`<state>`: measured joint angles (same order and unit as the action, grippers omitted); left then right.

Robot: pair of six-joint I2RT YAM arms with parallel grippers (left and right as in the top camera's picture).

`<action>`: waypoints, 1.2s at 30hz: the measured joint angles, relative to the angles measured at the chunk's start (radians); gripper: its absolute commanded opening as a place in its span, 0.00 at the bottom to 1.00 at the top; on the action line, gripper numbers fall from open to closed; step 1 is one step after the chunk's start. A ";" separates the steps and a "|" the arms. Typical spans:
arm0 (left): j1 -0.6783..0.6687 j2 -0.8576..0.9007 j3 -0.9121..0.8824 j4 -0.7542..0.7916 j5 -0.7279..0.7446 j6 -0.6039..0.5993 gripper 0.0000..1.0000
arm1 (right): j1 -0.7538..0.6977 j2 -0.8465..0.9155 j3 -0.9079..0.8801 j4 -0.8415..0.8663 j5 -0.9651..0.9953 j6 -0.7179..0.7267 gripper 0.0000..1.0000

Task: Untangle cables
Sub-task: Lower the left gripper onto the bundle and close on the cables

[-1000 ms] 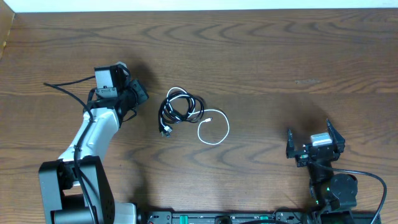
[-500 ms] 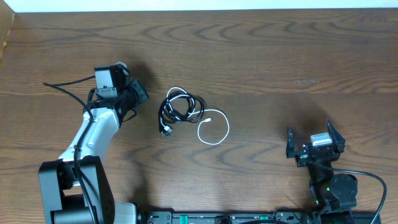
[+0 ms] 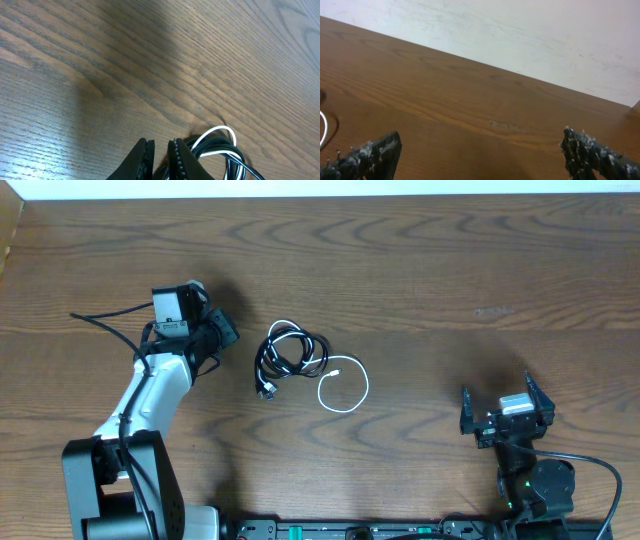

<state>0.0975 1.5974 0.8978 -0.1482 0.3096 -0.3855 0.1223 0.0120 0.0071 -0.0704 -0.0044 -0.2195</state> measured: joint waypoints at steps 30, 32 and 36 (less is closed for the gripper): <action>0.000 0.000 0.000 0.005 0.000 0.000 0.17 | 0.000 0.000 0.000 0.000 0.000 0.000 0.99; 0.000 0.000 0.000 0.012 0.000 0.000 0.17 | 0.000 0.000 0.000 0.000 0.000 0.000 0.99; 0.000 0.000 0.000 0.026 0.000 0.000 0.17 | 0.000 0.000 0.000 0.000 0.000 0.000 0.99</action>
<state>0.0975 1.5974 0.8978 -0.1219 0.3096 -0.3855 0.1223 0.0120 0.0067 -0.0700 -0.0044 -0.2195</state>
